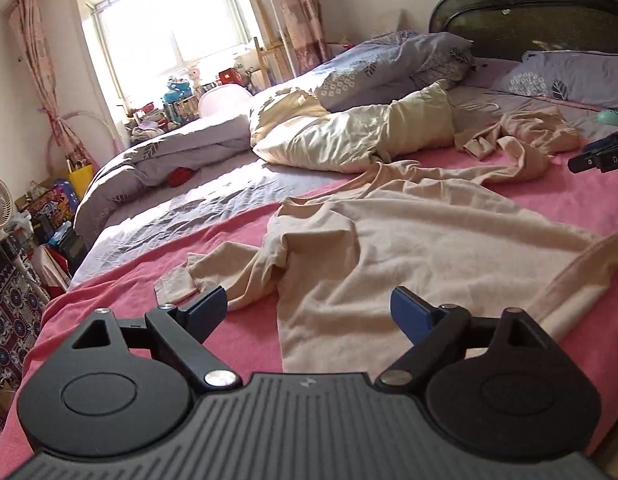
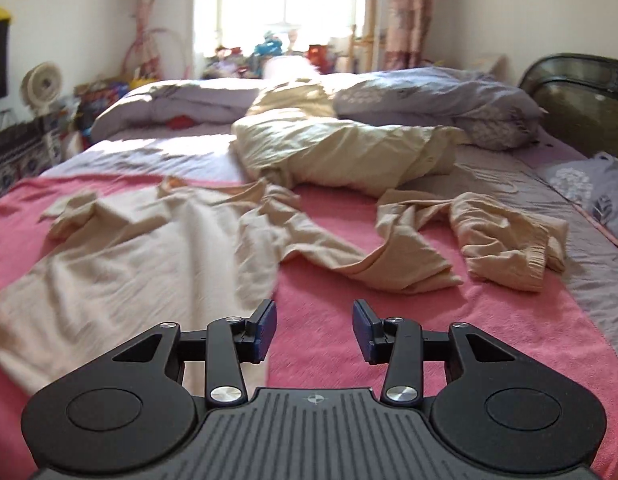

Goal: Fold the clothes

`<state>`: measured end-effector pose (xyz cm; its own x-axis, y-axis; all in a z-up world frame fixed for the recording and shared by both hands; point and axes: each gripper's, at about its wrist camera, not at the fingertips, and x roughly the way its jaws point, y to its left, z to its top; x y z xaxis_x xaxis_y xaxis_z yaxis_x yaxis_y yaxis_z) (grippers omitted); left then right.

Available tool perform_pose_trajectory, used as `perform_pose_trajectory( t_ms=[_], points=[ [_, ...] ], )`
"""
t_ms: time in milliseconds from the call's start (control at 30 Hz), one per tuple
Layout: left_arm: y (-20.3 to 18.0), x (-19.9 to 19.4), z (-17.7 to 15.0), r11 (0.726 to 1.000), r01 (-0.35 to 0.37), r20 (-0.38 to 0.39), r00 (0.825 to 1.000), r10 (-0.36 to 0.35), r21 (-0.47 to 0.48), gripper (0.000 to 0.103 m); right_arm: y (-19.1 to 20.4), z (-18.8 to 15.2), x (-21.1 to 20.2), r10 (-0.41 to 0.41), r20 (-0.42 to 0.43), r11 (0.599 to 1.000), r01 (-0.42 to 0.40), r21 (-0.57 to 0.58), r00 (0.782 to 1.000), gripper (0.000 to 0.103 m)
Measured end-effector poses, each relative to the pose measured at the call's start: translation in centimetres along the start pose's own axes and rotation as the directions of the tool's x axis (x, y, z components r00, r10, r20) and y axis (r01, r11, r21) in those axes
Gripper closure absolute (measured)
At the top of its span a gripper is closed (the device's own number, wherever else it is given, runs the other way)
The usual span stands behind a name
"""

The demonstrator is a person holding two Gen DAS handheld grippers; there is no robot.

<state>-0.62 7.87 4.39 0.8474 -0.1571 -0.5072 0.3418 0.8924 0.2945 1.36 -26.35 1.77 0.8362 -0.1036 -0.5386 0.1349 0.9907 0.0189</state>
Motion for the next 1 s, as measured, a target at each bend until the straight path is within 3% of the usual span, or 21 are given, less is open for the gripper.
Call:
perform_pose_trajectory(
  t_ms=[100,167,200,233,267,300,367,500,600,633,700,733,800,867,933,1000],
  points=[
    [-2.5,4.8,0.0,1.000,-0.016,-0.108,0.994,0.018,0.027,0.013,-2.1,1.5,6.1,-0.150,-0.041,0.973,0.155,0.171,0.988,0.036],
    [-3.9,7.1,-1.5,0.998,-0.024,-0.194,0.980,0.034,0.050,0.013,-3.0,2.1,10.5,-0.214,-0.105,0.942,0.234,0.241,0.971,0.023],
    [-4.4,7.7,-2.5,0.998,-0.031,-0.219,0.975,0.041,0.046,0.013,-3.5,2.3,12.7,-0.233,-0.140,0.924,0.264,0.277,0.962,0.024],
    [-4.5,7.6,-3.4,0.999,-0.046,-0.201,0.978,0.048,0.014,0.013,-4.2,2.2,14.8,-0.230,-0.174,0.910,0.275,0.310,0.957,0.029],
    [-4.5,7.4,-4.3,0.998,-0.056,-0.186,0.981,0.052,-0.019,0.013,-4.6,2.2,16.3,-0.218,-0.202,0.905,0.276,0.325,0.955,0.061],
    [-4.2,7.3,-4.8,0.997,-0.055,-0.178,0.983,0.045,-0.053,0.013,-4.8,2.4,17.0,-0.232,-0.211,0.901,0.292,0.321,0.950,0.083],
    [-3.4,7.2,-5.3,0.991,-0.044,-0.176,0.984,0.021,-0.124,0.012,-4.8,3.7,16.7,-0.262,-0.183,0.904,0.308,0.296,0.947,0.092],
    [-2.0,7.2,-6.3,0.968,-0.022,-0.166,0.986,-0.021,-0.251,0.007,-5.9,7.5,14.2,-0.400,-0.008,0.901,0.395,0.181,0.916,0.092],
    [-2.0,7.2,-6.3,0.968,-0.022,-0.160,0.987,-0.019,-0.251,0.006,-7.3,9.0,13.8,-0.450,0.053,0.889,0.441,0.125,0.892,0.089],
    [-2.1,7.1,-6.3,0.968,-0.022,-0.156,0.988,-0.018,-0.251,0.006,-7.6,9.1,14.3,-0.442,0.041,0.895,0.438,0.090,0.896,0.085],
    [-2.1,7.1,-6.4,0.967,-0.021,-0.152,0.988,-0.018,-0.255,0.006,-8.3,8.3,15.0,-0.397,-0.033,0.916,0.398,0.050,0.917,0.053],
    [-2.1,7.0,-6.4,0.967,-0.022,-0.151,0.988,-0.018,-0.256,0.006,-8.4,7.6,14.9,-0.378,-0.071,0.923,0.382,0.048,0.923,0.047],
    [-2.2,7.0,-6.4,0.967,-0.025,-0.148,0.989,-0.014,-0.254,0.006,-8.4,6.1,13.9,-0.331,-0.112,0.939,0.339,0.054,0.937,0.042],
    [-2.2,7.0,-6.4,0.967,-0.025,-0.149,0.989,-0.013,-0.254,0.006,-7.9,4.1,11.1,-0.253,-0.084,0.962,0.259,0.081,0.964,0.030],
    [-2.2,7.0,-6.4,0.967,-0.024,-0.149,0.989,-0.015,-0.255,0.006,-7.2,1.7,7.2,-0.118,-0.067,0.986,0.125,0.106,0.991,0.029],
    [-2.2,7.0,-6.3,0.967,-0.026,-0.150,0.989,-0.013,-0.255,0.006,-6.1,-0.8,3.4,0.015,-0.070,0.996,-0.008,0.090,0.997,0.029]
  ],
)
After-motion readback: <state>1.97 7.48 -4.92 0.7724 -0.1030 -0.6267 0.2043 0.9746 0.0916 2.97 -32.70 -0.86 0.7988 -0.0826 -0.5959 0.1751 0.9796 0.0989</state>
